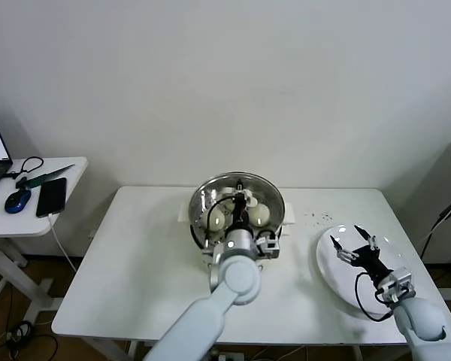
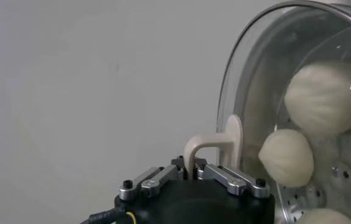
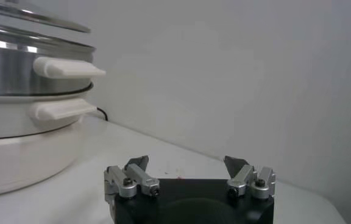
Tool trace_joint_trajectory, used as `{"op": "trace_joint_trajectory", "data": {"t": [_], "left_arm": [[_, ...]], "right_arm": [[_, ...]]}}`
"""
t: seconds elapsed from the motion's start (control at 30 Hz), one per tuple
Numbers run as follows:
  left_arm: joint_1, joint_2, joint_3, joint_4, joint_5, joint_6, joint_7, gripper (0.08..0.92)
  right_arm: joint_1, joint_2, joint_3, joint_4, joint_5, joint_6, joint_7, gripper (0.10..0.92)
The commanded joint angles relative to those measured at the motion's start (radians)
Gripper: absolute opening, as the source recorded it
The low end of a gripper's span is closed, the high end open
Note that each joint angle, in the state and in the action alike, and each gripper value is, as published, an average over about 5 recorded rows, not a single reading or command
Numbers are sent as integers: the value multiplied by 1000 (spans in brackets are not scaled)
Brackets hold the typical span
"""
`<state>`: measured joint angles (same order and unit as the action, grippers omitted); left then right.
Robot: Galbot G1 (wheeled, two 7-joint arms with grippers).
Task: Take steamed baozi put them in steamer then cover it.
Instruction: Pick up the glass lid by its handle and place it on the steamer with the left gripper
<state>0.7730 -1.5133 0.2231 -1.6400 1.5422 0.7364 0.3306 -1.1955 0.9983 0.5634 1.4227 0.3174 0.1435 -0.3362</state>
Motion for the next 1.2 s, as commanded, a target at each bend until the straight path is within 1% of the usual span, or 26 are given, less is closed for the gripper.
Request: {"op": "trace_joint_trajectory", "data": {"t": [0.03,0.8,0.93,1.07,1.13,1.2], "left_arm": [[-19,-18,7,69,-25,49,-20,155],[-27,-12,-2,102,-71,49,-68,155],[-22,-6,2,92,-71,49,-47,155],[-22,15,10,49,-74,49,-6,155],[-20,28,14,20,-75,49,6,171],[-14,39,14,-12,-74,49,13,213]], "right_arm": [[0,1,2,-3,-3,2,-2,823],[-2,7,3,-3,-18,6,-8,823],[-1,6,3,-2,-20,6,-9,823],[-2,5,3,0,-22,4,-11,823],[-3,4,3,0,-23,2,-13,823],[-3,3,3,0,-24,0,-15,823]]}}
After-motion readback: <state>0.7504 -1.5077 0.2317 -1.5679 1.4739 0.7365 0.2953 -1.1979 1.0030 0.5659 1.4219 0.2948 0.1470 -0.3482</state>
